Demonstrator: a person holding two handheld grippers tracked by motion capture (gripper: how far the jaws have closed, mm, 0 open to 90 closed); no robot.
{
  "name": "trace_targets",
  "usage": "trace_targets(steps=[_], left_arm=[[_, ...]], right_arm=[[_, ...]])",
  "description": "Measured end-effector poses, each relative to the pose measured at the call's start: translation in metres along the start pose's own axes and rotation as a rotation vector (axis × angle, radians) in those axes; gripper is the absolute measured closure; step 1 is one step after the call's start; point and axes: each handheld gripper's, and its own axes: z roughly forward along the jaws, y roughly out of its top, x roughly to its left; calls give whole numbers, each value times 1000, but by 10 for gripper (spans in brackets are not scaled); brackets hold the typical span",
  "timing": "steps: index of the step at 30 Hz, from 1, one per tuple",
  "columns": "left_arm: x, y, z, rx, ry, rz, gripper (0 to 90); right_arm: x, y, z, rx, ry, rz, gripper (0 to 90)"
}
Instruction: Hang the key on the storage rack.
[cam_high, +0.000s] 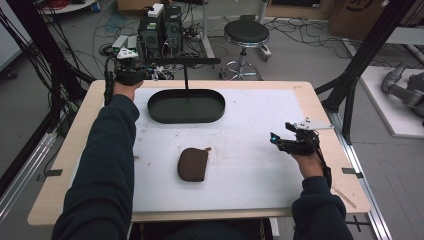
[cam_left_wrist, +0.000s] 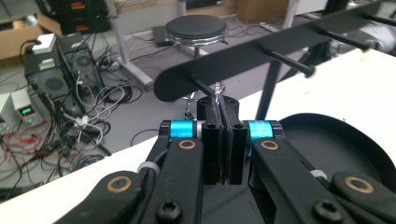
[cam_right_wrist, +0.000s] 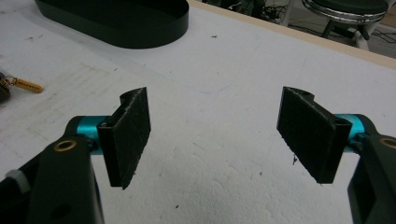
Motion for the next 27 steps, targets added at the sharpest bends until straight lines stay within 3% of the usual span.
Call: trace_targets(steps=[5, 9, 13, 18, 20, 21, 24, 27], left_arm=[[-1, 2, 6, 12, 39, -5, 867], [2, -2, 8, 39, 101, -43, 749], [5, -7, 2, 32, 109, -67, 667], [3, -28, -17, 3, 70, -116, 520], [1, -39, -28, -32, 25, -155, 453], [-1, -44, -33, -45, -2, -175, 378], [-7, -56, -48, -75, -19, -165, 200], [-13, -67, -65, -88, -40, -155, 169]], right_arm=[[0, -1, 1, 4, 3, -2, 263], [0, -1, 1, 5, 1, -5, 263], [0, -1, 0, 4, 3, -3, 263], [2, -1, 1, -3, 13, -8, 263], [3, -1, 1, -2, 15, -9, 262], [3, 0, 2, 3, 17, -11, 262], [5, 1, 3, -1, 20, -14, 262], [6, 1, 4, 6, 19, -18, 262]])
